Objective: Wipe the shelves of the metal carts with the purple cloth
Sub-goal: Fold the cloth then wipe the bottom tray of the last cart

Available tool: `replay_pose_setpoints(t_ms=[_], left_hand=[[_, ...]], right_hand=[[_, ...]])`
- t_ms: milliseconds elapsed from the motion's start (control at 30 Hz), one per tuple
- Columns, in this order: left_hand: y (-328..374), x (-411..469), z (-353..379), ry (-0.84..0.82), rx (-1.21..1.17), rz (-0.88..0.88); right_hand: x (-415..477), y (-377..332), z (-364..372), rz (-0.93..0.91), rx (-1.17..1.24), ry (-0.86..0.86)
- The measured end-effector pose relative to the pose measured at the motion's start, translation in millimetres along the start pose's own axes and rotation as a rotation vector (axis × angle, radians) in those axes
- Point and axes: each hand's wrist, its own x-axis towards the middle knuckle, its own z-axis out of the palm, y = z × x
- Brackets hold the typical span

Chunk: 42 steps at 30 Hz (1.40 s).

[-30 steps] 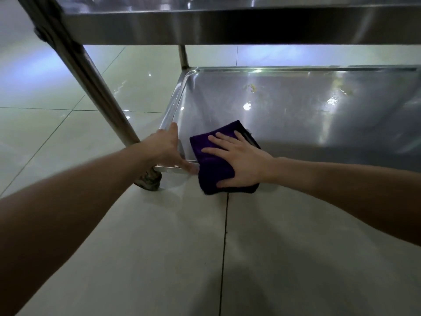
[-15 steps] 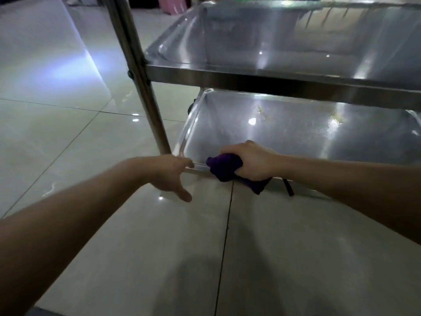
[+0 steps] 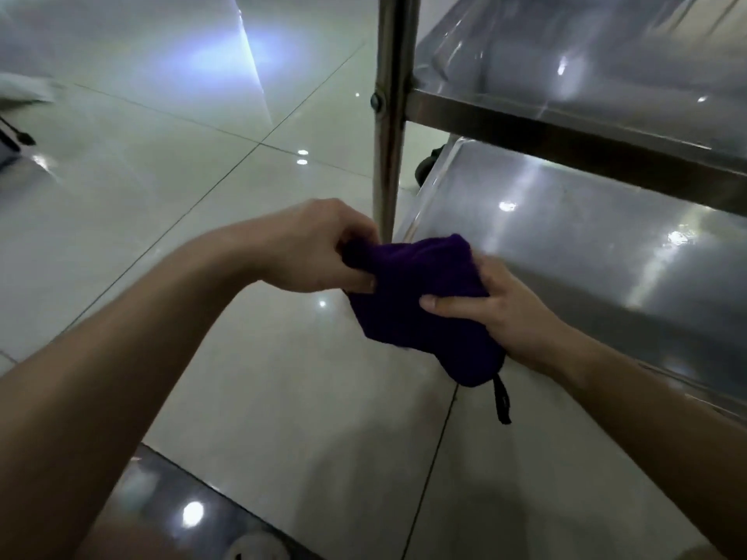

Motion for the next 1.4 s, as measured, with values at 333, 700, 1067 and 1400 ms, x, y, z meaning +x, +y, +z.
replay_pose_setpoints(t_ms=[333,700,1067,1400], left_hand=[[-7,-69,-8,0.266,-0.404,-0.245],[42,-189,-40,0.546,-0.941,-0.769],[100,-269,-305,0.592,-1.222,-0.784],[88,-263,-488,0.085,-1.123,-0.198]], right_hand=[[-1,-30,81,0.424,0.069,-0.052],[-40,-165,139,0.469,-0.43,-0.038],[-24,-469,200,0.164,-0.317,0.039],[79,-613,176,0.263,-0.186,0.209]])
